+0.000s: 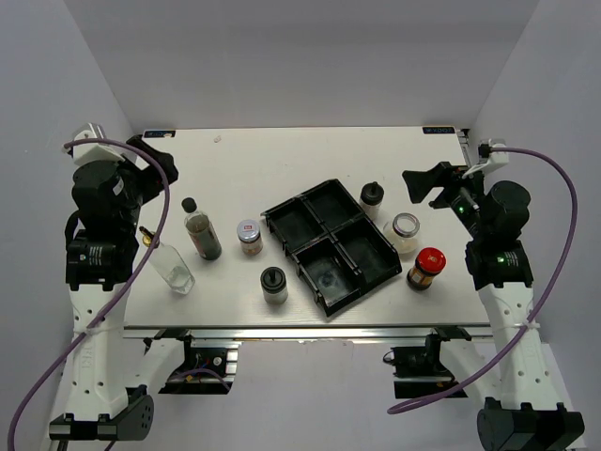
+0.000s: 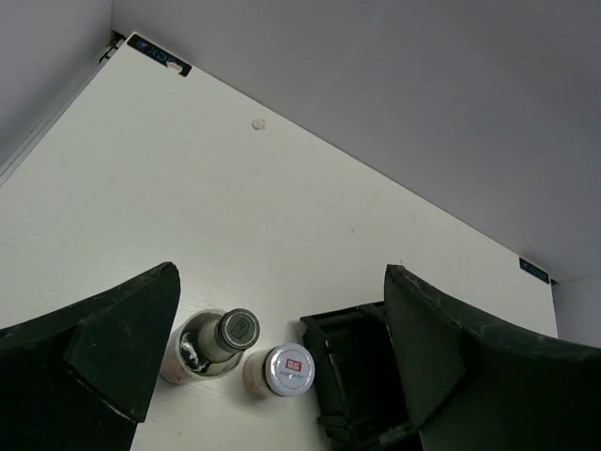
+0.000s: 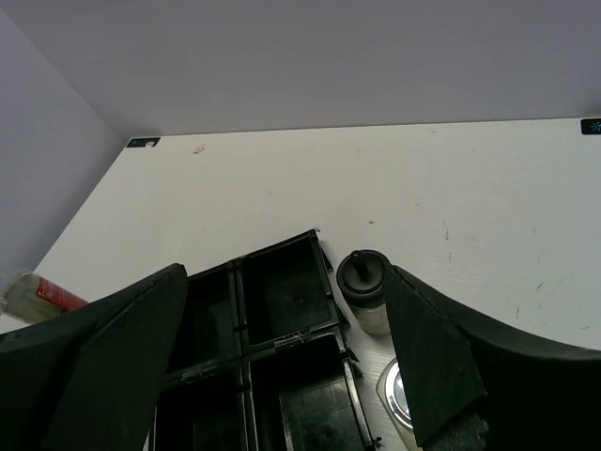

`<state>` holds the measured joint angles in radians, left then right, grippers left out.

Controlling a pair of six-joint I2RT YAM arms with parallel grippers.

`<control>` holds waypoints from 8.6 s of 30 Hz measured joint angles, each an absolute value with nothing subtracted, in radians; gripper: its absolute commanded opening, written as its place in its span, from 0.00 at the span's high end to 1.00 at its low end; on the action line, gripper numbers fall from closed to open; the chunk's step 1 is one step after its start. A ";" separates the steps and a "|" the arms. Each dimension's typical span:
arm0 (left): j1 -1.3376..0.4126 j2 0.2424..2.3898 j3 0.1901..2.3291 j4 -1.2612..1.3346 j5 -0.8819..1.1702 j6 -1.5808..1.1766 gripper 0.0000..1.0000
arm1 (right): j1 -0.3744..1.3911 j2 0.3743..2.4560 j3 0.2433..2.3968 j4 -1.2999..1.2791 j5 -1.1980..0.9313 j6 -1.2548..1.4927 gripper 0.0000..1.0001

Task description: Organize the condiment bottles

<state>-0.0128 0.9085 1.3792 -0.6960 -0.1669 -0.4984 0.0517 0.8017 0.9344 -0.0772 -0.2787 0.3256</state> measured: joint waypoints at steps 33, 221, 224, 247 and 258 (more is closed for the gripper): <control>-0.012 0.738 1.023 -1.041 -0.306 -0.479 0.03 | 0.052 0.994 0.931 -0.154 -0.402 0.299 0.10; -0.801 0.966 1.157 -1.029 -0.846 -0.838 0.02 | 0.052 0.988 0.937 -0.186 -0.271 0.175 0.11; -0.787 0.968 1.153 -1.061 -0.907 -0.871 0.02 | 0.052 0.988 0.937 -0.185 -0.271 0.174 0.11; -0.375 1.248 1.151 -0.742 -0.735 -0.629 0.21 | 0.052 1.003 0.937 -0.200 -0.232 0.147 0.11; -0.366 1.245 1.151 -0.742 -0.709 -0.616 1.00 | 0.052 1.003 0.937 -0.202 -0.218 0.147 0.11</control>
<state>-0.3656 1.2453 1.1515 -0.7418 -0.7090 -0.6159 0.0517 1.0035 0.9367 -0.2020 -0.2184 0.1471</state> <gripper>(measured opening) 0.461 0.895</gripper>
